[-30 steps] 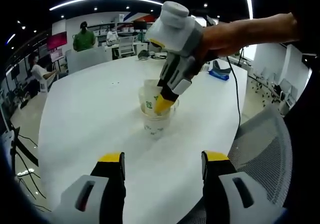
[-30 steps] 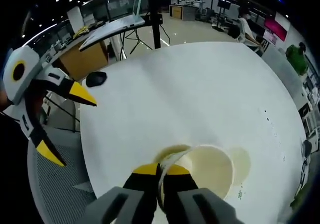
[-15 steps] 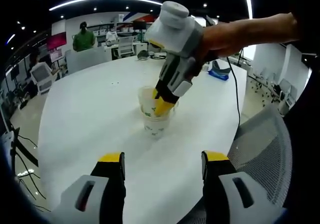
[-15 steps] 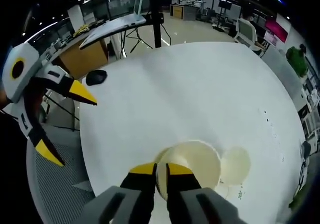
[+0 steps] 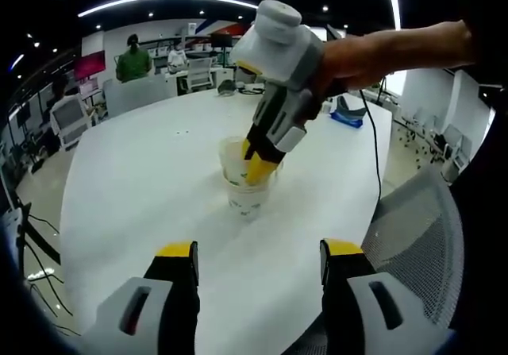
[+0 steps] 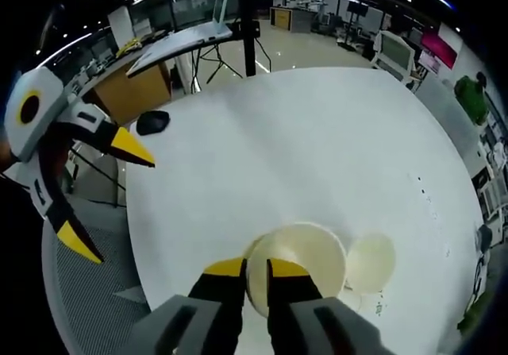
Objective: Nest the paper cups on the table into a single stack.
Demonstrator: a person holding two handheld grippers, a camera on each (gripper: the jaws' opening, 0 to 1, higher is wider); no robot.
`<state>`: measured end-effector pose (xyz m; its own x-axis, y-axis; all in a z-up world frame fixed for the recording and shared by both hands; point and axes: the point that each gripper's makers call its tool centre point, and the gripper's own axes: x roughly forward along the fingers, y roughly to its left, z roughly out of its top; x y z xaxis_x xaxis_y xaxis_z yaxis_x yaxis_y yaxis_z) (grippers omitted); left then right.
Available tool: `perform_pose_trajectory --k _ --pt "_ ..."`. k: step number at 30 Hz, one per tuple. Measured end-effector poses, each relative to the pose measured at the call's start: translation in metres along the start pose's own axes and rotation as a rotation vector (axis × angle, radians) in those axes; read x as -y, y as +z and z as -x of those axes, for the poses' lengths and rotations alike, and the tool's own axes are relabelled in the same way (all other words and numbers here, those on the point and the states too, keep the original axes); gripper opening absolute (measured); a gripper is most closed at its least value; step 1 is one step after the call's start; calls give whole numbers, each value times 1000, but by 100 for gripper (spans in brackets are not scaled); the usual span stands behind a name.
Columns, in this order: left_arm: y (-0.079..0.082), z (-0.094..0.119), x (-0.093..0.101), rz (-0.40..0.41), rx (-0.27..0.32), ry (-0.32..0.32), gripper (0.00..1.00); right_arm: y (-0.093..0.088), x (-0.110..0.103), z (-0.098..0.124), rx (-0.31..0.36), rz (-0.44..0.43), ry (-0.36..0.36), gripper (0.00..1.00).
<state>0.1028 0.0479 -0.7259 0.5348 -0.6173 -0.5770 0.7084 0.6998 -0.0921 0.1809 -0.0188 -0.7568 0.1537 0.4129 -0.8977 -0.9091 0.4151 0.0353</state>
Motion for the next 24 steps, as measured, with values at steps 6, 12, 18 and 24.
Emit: perform_pose_trajectory --k 6,12,18,24 --pt "1 1 1 0 1 1 61 -2 -5 2 -3 2 -1 7" --pt "2 2 4 0 2 -2 61 0 -7 4 2 5 0 8" --pt "3 2 4 0 3 -1 61 0 -7 5 4 8 0 8" --pt "2 3 3 -1 2 0 61 1 -8 6 11 24 -2 13"
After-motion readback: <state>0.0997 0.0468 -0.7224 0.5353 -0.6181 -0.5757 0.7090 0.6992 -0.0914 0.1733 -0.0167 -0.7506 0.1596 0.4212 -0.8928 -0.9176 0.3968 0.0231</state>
